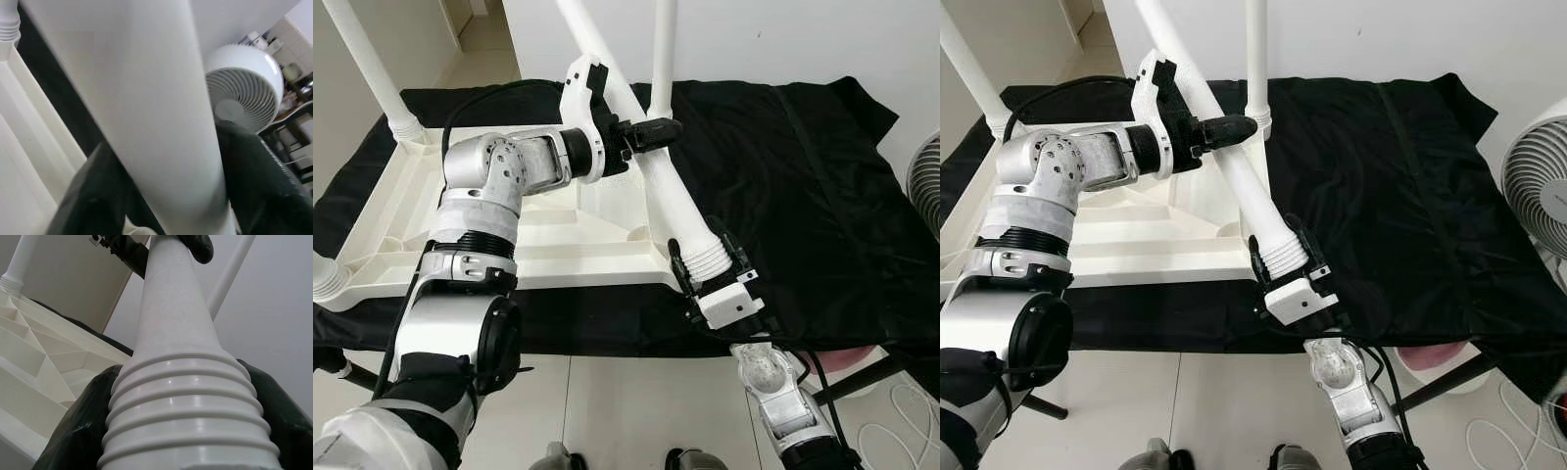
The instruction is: Building children table
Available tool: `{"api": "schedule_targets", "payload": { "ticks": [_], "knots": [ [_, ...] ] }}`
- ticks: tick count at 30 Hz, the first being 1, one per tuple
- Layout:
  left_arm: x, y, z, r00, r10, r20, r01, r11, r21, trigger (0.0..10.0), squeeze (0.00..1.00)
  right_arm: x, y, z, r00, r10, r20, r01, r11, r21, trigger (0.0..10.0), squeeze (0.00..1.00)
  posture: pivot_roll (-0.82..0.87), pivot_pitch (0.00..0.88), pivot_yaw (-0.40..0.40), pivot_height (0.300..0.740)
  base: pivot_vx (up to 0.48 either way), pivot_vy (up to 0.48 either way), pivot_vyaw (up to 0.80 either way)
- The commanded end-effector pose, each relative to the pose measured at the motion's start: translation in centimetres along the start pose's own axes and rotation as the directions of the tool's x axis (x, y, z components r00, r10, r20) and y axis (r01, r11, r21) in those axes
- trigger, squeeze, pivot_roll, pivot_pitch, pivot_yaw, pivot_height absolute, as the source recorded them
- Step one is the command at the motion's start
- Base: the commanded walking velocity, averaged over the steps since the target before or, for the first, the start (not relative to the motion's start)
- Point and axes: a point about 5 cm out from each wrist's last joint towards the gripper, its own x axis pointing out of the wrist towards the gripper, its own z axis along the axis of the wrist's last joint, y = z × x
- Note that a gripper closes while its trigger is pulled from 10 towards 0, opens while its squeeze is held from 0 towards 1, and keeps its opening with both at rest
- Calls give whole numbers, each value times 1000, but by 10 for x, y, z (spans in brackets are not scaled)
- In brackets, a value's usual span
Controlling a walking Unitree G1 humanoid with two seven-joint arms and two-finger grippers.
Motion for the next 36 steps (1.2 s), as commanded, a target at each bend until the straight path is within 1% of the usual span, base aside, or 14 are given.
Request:
{"api": "schedule_targets", "payload": {
  "ticks": [1,9,10,12,13,14,16,17,22,23,24,25,26,36],
  "knots": [
    [2,-5,4,1000,-17,1,17,1000,1,0,0,3,0,3,1000,3,18,-3,1000,-10,10000,0,-127,80,101,740,0,0,0],
    [1,-7,3,999,-48,4,48,998,-31,0,0,5,0,2,1000,-30,-1,30,999,33,10000,0,-123,79,94,740,0,0,0],
    [1,-7,3,999,-45,8,45,998,-38,0,0,6,0,2,1000,-24,-2,24,998,51,10000,682,-123,80,92,740,0,0,0],
    [1,-8,4,999,-46,10,46,999,-28,0,0,6,0,2,999,-32,-5,32,997,64,10000,682,-123,81,88,740,0,0,0],
    [2,-9,5,999,-51,9,51,998,-24,0,0,7,-2,2,999,-42,-16,44,994,96,10000,1000,-122,84,86,740,0,0,0],
    [2,-10,6,999,-52,6,52,999,-13,3765,0,9,-4,2,998,-55,-30,59,990,128,10000,1000,-122,84,86,740,0,0,0],
    [2,-11,6,999,-52,2,52,999,-5,3765,0,9,-5,1,997,-64,-40,70,987,148,10000,1000,-122,84,86,740,0,0,0],
    [2,-11,6,999,-50,-2,50,999,2,10000,0,10,-5,0,997,-62,-49,70,984,167,10000,1000,-123,86,85,740,0,0,0],
    [1,-10,10,999,-37,17,37,999,25,10000,0,14,-6,-3,993,-54,-102,77,969,235,10000,1000,-125,89,84,740,0,0,0],
    [0,-12,11,999,-37,28,36,998,48,10000,0,16,-4,-3,990,-42,-136,80,955,286,10000,820,-125,89,84,740,0,0,0],
    [0,-12,11,999,-37,28,36,998,48,10000,0,16,-4,-3,990,-42,-136,80,955,286,10000,820,-125,89,84,740,0,0,0],
    [0,-13,12,999,-35,39,32,997,73,10000,0,19,-3,-3,986,-32,-161,85,939,335,10000,0,-127,89,81,740,0,0,0],
    [2,-16,11,999,-6,49,-2,989,150,10000,0,28,-1,1,982,12,-189,63,921,384,10000,0,-128,90,77,740,0,0,0],
    [3,-18,14,997,15,79,-34,969,246,10000,0,44,-6,9,966,170,-193,-73,901,428,10000,0,-128,91,69,740,0,0,0]
  ]
}}
